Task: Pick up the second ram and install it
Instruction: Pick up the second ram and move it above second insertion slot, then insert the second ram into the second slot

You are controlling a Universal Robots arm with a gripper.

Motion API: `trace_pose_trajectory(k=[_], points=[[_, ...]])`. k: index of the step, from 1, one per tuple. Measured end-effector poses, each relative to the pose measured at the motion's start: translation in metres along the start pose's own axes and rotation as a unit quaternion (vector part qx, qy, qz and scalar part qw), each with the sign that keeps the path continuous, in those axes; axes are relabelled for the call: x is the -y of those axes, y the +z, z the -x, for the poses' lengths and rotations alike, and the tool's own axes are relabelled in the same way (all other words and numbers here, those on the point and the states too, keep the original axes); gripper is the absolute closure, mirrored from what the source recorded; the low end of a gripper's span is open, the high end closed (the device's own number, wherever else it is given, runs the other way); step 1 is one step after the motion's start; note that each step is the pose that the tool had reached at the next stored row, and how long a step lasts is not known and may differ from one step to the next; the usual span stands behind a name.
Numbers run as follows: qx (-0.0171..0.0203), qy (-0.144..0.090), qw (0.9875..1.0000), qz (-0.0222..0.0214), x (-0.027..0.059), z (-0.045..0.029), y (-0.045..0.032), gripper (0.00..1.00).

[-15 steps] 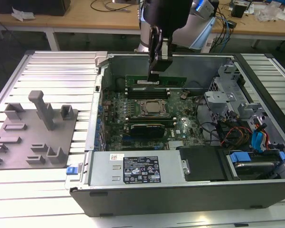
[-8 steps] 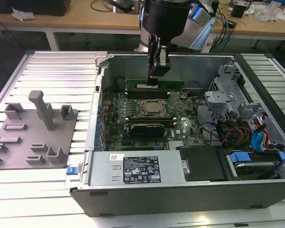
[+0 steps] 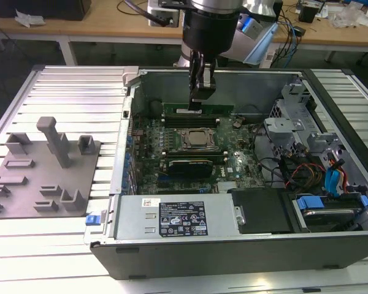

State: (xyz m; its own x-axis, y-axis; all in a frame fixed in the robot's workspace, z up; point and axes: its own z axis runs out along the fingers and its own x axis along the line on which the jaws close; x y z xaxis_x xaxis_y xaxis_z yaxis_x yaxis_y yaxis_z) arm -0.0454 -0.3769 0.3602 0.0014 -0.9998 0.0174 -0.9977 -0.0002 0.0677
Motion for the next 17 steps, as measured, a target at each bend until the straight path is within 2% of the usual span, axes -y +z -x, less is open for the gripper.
trace_pose_trajectory(k=[5, 17], points=[[-0.0002, -0.001, 1.0, -0.0007, 0.0011, 0.0044, 0.0156, 0.91], [-0.0001, -0.001, 1.0, -0.0007, 0.0011, 0.0044, 0.0162, 0.91]])
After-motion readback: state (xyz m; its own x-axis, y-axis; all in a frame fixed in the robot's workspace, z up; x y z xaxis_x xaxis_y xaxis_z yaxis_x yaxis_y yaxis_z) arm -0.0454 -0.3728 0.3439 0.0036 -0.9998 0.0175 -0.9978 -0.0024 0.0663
